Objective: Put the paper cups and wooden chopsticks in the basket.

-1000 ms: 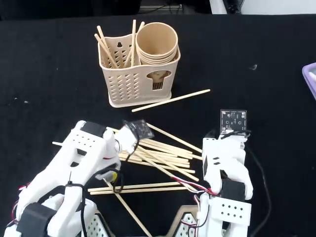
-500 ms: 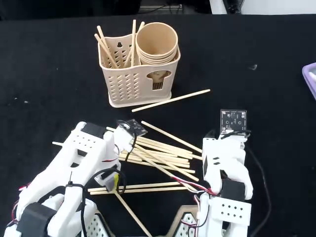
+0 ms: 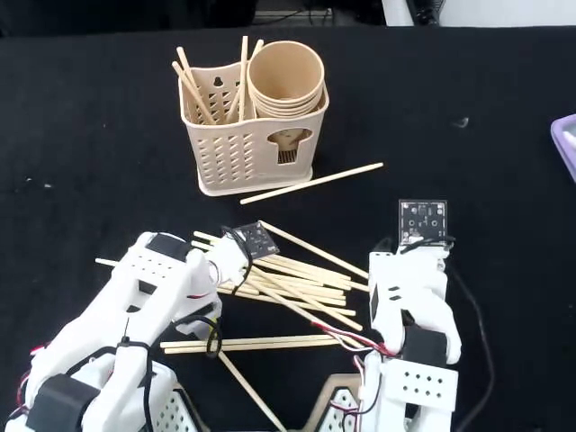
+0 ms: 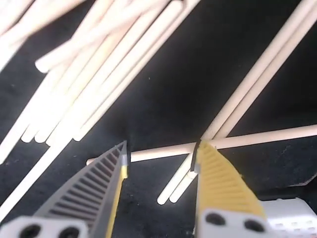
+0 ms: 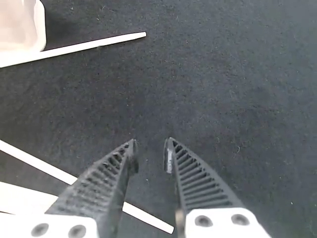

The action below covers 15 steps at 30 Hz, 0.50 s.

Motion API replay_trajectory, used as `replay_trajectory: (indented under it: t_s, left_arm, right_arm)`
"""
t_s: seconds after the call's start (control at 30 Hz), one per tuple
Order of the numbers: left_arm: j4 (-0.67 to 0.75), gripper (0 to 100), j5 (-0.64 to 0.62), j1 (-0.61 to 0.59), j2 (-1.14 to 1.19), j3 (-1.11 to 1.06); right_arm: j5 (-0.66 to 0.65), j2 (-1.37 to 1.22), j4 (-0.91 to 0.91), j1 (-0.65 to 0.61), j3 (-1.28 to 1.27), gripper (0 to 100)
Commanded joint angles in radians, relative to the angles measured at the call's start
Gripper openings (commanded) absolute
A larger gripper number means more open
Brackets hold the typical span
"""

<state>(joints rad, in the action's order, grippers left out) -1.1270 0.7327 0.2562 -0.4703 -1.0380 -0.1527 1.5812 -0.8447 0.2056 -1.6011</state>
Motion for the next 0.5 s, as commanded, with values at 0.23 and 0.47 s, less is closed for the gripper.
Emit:
replay_trajectory:
  t_s: [0.23,0.47]
  left_arm:
    - [0.018,22,0.117,-0.016,0.011,-0.099]
    - [-0.092,22,0.164,-0.015,0.011,-0.054]
  right_arm:
    - [-0.012,0.016,0.002,0.008,0.007,10.3]
    - [-0.012,0.016,0.002,0.008,0.007,10.3]
